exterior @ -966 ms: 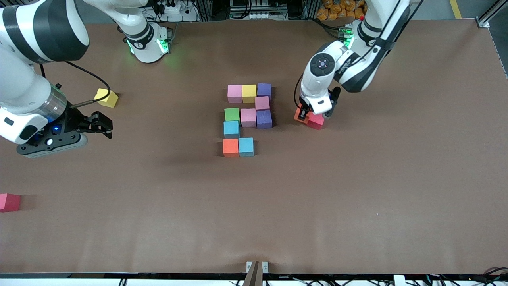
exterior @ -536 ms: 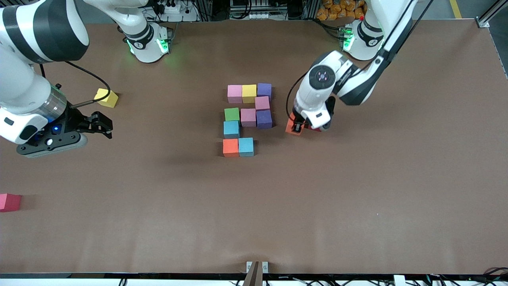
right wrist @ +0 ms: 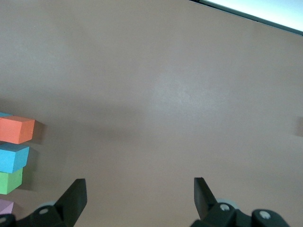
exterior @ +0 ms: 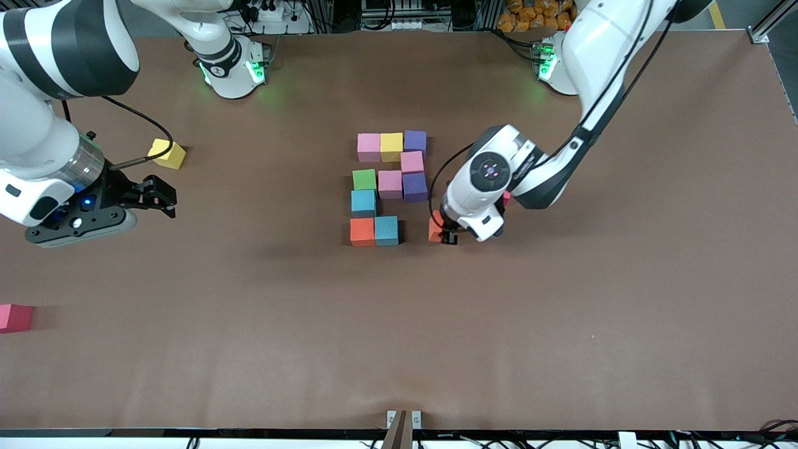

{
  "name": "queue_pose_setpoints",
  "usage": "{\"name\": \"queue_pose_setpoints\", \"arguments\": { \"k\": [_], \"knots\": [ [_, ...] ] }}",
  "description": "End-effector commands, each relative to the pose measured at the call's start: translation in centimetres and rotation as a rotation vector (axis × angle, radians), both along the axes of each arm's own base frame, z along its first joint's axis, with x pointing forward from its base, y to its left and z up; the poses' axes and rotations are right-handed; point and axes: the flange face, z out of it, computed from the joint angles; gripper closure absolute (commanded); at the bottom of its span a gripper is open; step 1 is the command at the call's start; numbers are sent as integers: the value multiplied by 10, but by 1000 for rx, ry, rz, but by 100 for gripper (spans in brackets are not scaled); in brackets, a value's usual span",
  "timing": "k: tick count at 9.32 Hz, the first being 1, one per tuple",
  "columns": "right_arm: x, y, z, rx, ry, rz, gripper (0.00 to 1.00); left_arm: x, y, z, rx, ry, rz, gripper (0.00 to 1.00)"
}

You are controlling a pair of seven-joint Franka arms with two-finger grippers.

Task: Form number 2 with 11 blocks
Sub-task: 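Carry the orange cube beside the light blue cube and lower it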

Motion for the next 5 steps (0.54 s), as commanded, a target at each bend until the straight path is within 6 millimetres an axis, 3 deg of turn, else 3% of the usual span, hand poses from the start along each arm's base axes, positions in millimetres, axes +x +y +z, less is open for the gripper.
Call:
{"name": "queue_pose_setpoints", "arguments": {
  "k": [1,5],
  "knots": [
    [4,-5,11,-30,-14,2,0,4,-29,-19,42,-8,31,100],
    [2,-2,11,-58,-12,10,0,1,-54,-29,27,-6,33,100]
  ]
}}
